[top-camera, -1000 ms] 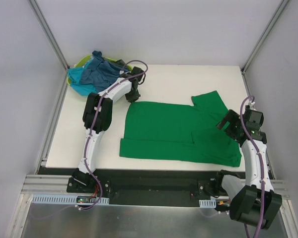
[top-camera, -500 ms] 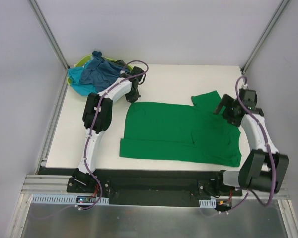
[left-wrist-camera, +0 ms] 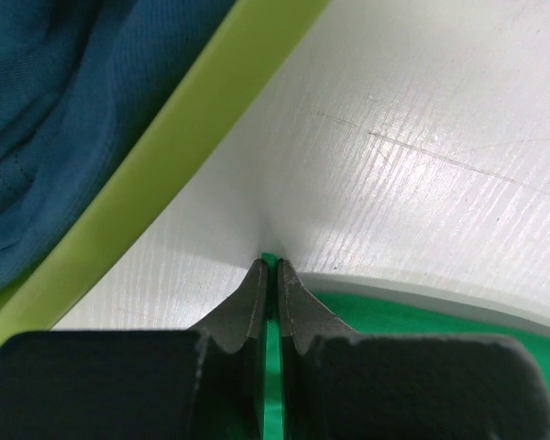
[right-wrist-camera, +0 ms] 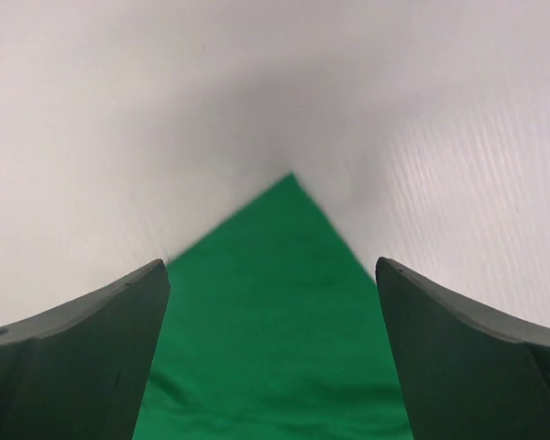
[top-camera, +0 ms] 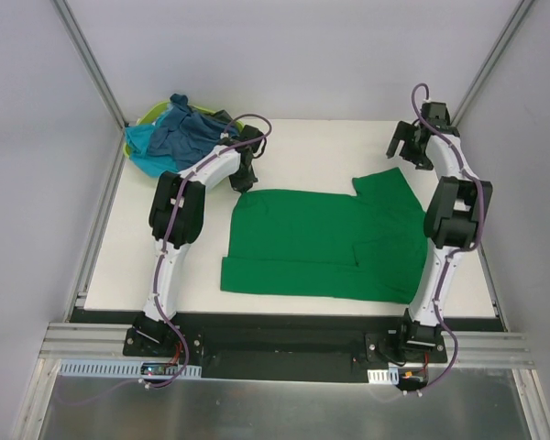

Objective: Fold and stack the t-shirts
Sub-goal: Grap the side of the flattened tshirt furthest away from the robot with both arms

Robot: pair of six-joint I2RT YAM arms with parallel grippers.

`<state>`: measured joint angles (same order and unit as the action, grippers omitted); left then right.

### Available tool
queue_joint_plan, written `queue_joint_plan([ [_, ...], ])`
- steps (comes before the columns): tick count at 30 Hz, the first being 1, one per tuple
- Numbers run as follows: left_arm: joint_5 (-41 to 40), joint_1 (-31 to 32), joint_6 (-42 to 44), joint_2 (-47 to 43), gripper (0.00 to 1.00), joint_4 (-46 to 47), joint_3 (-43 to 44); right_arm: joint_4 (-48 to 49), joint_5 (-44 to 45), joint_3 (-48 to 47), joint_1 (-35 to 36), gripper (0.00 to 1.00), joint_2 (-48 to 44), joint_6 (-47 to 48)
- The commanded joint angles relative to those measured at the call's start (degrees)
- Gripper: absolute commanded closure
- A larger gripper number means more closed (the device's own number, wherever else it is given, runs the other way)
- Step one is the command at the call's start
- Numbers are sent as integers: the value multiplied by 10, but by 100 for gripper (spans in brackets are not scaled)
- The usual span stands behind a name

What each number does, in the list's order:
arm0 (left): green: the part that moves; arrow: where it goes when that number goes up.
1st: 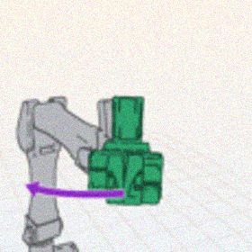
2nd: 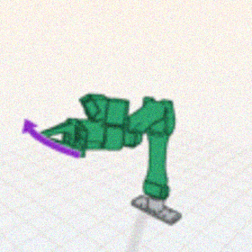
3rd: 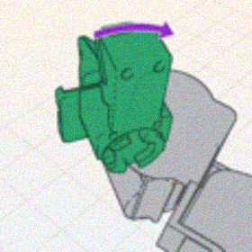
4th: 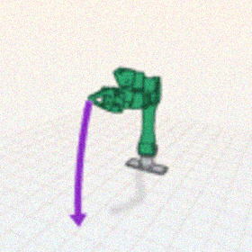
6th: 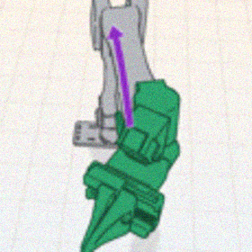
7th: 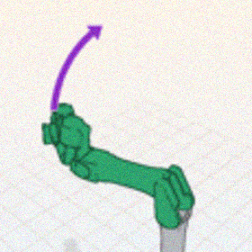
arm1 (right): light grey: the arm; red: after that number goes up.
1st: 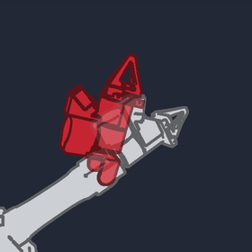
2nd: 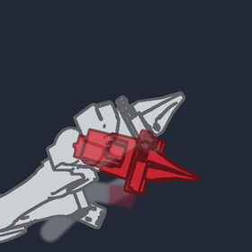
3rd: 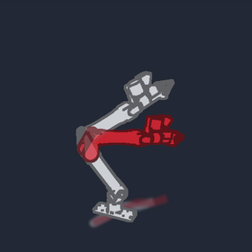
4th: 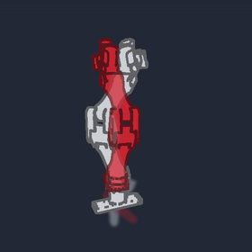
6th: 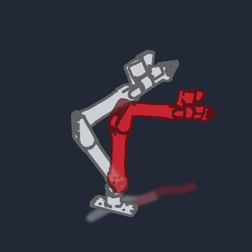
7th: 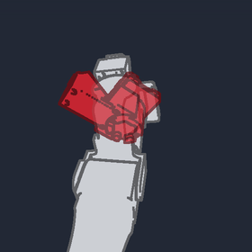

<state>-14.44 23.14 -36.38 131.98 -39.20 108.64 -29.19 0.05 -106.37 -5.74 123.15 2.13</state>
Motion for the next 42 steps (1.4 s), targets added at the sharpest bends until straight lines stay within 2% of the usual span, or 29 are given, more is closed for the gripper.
queue_joint_plan([
  [1, 25, -6, 15, -10, 100, -35, -25, -103, 6, -173, 3, 4, 107, 2],
  [5, 26, -6, 16, -11, 100, -33, -25, -147, -22, -285, 3, 4, 186, -39],
  [12, 33, -6, 18, -14, 100, -29, -33, -159, -28, -256, 20, 3, 198, -26],
  [19, 35, -6, 18, -14, 100, -25, -44, -204, -31, -253, 27, 18, 208, 23],
  [24, 27, -6, 25, -18, 100, -23, -53, -228, 16, -273, 29, 28, 232, 49],
  [31, 27, -6, 25, -20, 100, -22, -55, -215, 73, -274, 28, 53, 241, 40],
  [42, 19, -12, 32, -17, 100, -22, -38, -177, 50, -285, 25, 82, 246, 53],
])
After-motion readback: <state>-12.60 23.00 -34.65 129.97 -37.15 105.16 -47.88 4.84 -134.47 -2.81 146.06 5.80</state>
